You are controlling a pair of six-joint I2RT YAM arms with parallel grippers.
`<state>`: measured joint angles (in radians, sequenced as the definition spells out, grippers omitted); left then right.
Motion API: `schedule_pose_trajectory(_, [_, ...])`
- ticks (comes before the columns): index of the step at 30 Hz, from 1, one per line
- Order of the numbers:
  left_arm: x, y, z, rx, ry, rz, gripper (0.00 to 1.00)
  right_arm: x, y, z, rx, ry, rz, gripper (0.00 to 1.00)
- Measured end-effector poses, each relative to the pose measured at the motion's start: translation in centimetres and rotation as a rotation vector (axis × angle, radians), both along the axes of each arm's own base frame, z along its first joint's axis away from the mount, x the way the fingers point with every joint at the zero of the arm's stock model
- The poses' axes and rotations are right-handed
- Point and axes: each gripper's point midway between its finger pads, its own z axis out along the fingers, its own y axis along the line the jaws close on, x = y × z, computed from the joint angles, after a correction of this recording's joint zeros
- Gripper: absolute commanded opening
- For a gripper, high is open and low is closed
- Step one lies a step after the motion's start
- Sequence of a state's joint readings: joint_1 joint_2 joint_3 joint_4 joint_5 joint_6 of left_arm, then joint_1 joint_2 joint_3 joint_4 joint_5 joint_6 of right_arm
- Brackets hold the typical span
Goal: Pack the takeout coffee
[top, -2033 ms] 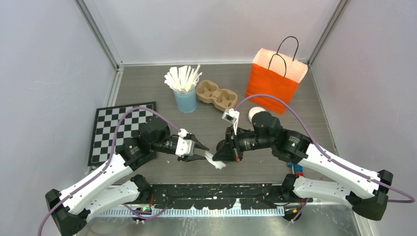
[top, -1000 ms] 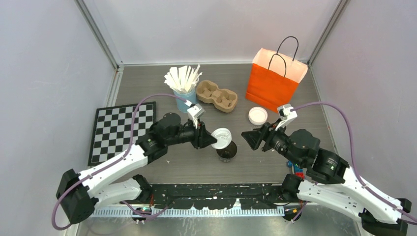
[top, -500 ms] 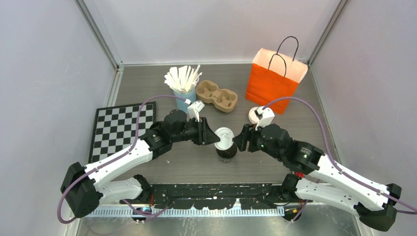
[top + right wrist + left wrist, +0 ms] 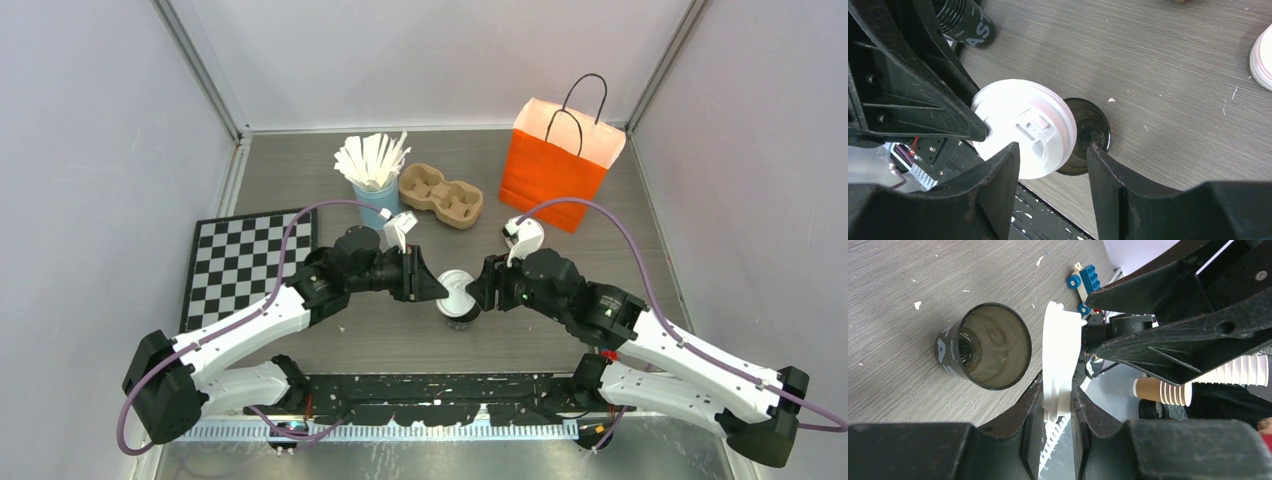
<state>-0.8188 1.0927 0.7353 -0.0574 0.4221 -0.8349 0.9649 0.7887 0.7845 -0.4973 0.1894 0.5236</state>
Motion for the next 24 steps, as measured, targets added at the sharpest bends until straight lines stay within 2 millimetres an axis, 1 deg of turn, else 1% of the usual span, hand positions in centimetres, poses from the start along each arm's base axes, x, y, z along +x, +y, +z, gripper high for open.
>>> schedule_pose_trajectory(8, [-0.5,-0.1,0.1,-0.008,0.008,-0.026,0.25,0.4,-0.1,-1.4,-0.059,0.016,0.004,0.49])
schedule_pose_trajectory(13, [-0.6,-0.1,0.2,-0.010,0.009,-0.033,0.25,0.4,0.1,-1.5,-0.064,0.019,0.018,0.39])
schedule_pose_trajectory(20, [-0.6,-0.1,0.0,-0.011,0.009,-0.033,0.24,0.3,0.2,-2.2,-0.070,0.030,0.024,0.39])
schedule_pose_trajectory(24, [-0.6,-0.1,0.0,-0.010,0.009,-0.033,0.24,0.3,0.3,-2.4,-0.071,0.032,0.035,0.44])
